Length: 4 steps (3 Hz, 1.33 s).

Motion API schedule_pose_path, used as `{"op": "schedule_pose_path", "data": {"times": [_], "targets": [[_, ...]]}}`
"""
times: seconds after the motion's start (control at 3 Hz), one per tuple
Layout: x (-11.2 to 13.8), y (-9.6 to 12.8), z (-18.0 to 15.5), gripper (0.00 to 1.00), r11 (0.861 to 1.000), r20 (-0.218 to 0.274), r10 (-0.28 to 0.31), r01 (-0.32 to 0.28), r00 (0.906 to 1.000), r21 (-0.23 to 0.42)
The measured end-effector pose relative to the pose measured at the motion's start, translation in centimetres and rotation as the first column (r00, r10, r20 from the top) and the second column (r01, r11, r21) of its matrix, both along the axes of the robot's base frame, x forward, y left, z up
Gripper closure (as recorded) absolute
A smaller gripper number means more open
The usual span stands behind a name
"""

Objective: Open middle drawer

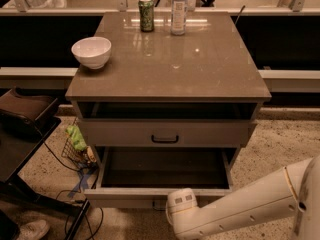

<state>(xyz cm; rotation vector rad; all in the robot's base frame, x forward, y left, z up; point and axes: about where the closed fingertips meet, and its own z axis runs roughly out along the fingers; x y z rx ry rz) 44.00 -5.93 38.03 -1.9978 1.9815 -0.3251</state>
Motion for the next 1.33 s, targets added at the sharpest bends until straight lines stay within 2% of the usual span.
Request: {"op": "schedule_pose_path", "data": {"times": [0.33,0.67,1.0,1.33], "targets": [[0.0,0.0,0.0,0.85,1.0,0.0,0.0,0.0,1.0,0.0],[0.0,0.0,-0.01,0.62,1.0,0.0,0.0,0.0,1.0,0.0],[0.0,0.0,-0.01,0.55,1.0,0.0,0.0,0.0,1.0,0.0],[0.0,0.0,-0.01,0.78,1.0,0.0,0.0,0.0,1.0,0.0]]}}
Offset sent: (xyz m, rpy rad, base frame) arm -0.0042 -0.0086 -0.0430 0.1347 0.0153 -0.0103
